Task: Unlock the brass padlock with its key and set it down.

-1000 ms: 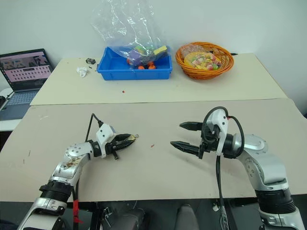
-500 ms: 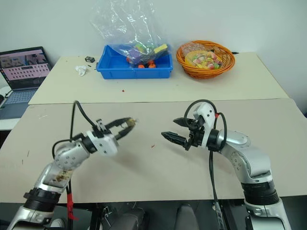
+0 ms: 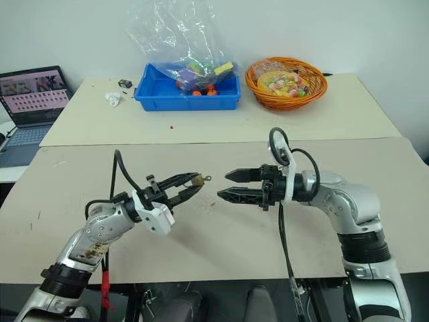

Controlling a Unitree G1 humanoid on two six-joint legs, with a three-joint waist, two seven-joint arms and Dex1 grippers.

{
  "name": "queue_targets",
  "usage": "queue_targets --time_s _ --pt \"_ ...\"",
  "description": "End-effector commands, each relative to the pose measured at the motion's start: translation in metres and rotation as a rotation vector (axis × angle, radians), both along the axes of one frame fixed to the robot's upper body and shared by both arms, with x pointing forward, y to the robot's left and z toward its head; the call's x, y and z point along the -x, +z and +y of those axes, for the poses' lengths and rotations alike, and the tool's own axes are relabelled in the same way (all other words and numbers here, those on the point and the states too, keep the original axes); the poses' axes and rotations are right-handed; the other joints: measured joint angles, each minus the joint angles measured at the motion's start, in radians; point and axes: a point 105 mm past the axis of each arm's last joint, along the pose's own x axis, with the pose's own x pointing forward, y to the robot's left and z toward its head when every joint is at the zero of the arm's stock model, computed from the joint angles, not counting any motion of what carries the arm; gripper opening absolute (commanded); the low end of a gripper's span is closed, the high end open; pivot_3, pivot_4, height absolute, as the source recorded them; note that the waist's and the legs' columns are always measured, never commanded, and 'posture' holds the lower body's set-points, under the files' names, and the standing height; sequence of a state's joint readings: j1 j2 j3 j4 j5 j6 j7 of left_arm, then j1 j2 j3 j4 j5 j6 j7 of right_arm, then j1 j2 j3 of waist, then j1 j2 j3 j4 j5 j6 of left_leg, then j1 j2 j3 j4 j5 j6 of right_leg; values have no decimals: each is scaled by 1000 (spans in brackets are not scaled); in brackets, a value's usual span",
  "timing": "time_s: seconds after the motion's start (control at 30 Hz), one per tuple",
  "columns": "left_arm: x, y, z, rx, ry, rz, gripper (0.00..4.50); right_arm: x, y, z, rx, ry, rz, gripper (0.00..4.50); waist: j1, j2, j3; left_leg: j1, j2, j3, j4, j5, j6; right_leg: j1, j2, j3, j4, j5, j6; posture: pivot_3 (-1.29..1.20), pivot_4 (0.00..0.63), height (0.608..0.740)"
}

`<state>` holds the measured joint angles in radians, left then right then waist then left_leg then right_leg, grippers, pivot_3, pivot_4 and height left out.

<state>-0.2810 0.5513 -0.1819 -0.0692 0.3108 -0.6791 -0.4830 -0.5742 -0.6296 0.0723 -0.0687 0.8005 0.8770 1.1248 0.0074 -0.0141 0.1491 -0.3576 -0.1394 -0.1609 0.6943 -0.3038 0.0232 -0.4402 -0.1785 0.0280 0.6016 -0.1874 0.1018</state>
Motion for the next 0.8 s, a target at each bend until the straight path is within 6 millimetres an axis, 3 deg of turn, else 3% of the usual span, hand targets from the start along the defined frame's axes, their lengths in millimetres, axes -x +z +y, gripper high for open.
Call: queue_targets --time_s 0.03,0.17,0.5,0.63,0.8 --pt "7 12 -7 -40 -72 -97 828 -10 10 3 22 31 -26 4500 -1 0 0 0 0 0 0 0 0 0 0 0 0 0 0 0 150 740" --pt "7 11 -8 -76 -80 -115 828 -22 8 1 64 10 -15 4500 1 0 0 0 0 0 0 0 0 0 0 0 -1 0 0 0 150 740" --pt "5 8 -5 -88 -61 -97 828 -18 16 7 38 35 -14 4500 0 0 0 -7 0 0 1 0 0 -7 0 0 0 1 0 0 150 740" --pt "6 9 -5 -87 -63 -97 828 -13 23 14 19 58 -26 3512 -2 0 0 -13 0 1 3 0 -1 -15 0 1 9 1 0 0 150 740" --pt "5 9 -6 -87 -63 -93 828 -13 27 17 6 60 -24 1805 -5 0 0 -13 -1 1 4 0 -1 -15 0 2 9 1 0 0 150 740"
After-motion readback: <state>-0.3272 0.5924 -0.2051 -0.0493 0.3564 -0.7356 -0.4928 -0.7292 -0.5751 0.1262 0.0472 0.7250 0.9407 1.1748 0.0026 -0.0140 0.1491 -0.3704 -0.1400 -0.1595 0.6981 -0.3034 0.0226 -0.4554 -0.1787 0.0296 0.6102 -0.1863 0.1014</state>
